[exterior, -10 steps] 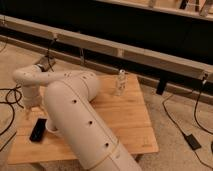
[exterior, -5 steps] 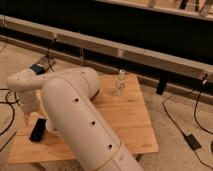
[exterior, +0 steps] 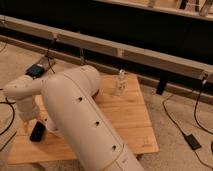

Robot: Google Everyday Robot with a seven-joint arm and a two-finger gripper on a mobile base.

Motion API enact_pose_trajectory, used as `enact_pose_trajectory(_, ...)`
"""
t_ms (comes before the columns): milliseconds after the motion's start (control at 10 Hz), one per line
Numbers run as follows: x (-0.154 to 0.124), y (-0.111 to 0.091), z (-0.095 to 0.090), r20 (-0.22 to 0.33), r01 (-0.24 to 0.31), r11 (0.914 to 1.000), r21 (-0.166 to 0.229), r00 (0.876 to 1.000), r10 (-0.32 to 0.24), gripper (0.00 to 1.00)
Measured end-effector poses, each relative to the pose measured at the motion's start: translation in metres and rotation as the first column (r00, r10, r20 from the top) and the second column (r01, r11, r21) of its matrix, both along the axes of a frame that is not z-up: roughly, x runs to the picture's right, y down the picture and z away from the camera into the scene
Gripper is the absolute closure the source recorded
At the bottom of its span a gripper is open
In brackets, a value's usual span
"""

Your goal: Push the eraser across the table

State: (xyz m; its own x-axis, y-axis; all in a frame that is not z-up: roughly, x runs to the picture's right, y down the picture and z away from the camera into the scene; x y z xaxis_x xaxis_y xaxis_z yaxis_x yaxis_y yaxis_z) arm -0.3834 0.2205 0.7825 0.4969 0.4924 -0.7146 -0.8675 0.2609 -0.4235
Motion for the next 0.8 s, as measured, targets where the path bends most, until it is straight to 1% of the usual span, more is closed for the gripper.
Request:
enact_pose_trajectory(300,0.001,0.01,-0.004,-0.008,-0.001,0.9999,-0.014,1.0,0.001,0.35)
enact_pose_trajectory(500,0.002,0.016,-0.003,-0.009,-0.007,0.9997,-0.021,1.0,0.007,0.35)
enact_pose_trajectory(800,0.007,0.018,0.003,-0.006,-0.023,0.9994,-0.026,1.0,0.022,0.35)
